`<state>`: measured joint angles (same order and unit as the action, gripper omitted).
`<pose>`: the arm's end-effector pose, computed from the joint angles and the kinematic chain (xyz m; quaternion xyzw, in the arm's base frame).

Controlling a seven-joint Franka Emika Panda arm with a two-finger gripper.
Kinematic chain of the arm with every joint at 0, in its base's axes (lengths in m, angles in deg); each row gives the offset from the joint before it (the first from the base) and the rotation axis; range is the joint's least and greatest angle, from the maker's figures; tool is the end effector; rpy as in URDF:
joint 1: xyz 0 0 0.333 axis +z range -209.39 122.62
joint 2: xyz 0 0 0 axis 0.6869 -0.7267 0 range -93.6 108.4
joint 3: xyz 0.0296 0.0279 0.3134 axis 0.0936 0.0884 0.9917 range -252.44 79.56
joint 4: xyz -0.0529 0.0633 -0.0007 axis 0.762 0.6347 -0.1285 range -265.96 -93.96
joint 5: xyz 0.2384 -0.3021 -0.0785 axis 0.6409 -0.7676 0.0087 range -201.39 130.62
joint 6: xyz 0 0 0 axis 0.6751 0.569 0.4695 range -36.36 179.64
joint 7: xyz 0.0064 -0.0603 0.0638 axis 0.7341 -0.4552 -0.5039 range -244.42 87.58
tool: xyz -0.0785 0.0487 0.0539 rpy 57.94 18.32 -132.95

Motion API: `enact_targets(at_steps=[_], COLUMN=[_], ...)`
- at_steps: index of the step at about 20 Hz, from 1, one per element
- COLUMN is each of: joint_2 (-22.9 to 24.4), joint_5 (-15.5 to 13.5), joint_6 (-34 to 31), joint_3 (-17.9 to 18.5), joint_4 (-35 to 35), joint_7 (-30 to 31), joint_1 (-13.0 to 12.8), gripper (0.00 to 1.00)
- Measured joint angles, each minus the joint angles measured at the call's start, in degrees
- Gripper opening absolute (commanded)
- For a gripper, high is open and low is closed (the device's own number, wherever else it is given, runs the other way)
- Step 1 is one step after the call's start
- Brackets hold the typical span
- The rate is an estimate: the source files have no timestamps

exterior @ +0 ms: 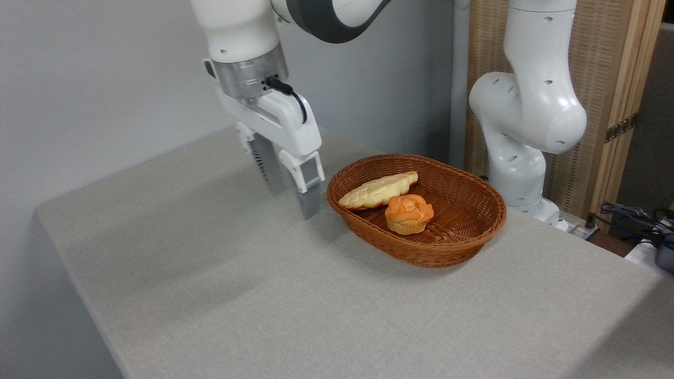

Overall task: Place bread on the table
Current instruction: 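Move the open gripper over the basket toward the croissant bread, then lower the gripper onto the croissant and close on its end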

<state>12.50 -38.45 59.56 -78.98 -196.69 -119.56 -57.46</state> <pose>0.5181 -0.0632 0.5418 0.9136 -0.4009 -0.0467 0.0481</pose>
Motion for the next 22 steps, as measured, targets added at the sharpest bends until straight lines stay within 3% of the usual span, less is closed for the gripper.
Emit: enact_targets(at_steps=[5,15,22], joint_2=[2.6,7.6,9.3], joint_5=[0.0,-0.1,-0.1], joint_6=[-2.9,-7.0,-7.5], joint_3=[-0.1,-0.4,-2.8], joint_4=[-3.5,-13.7,-18.8], joint_7=[-3.9,-4.7,-5.6], joint_1=[-0.4,-8.4,-8.9], gripper=[1.0,1.0,1.0])
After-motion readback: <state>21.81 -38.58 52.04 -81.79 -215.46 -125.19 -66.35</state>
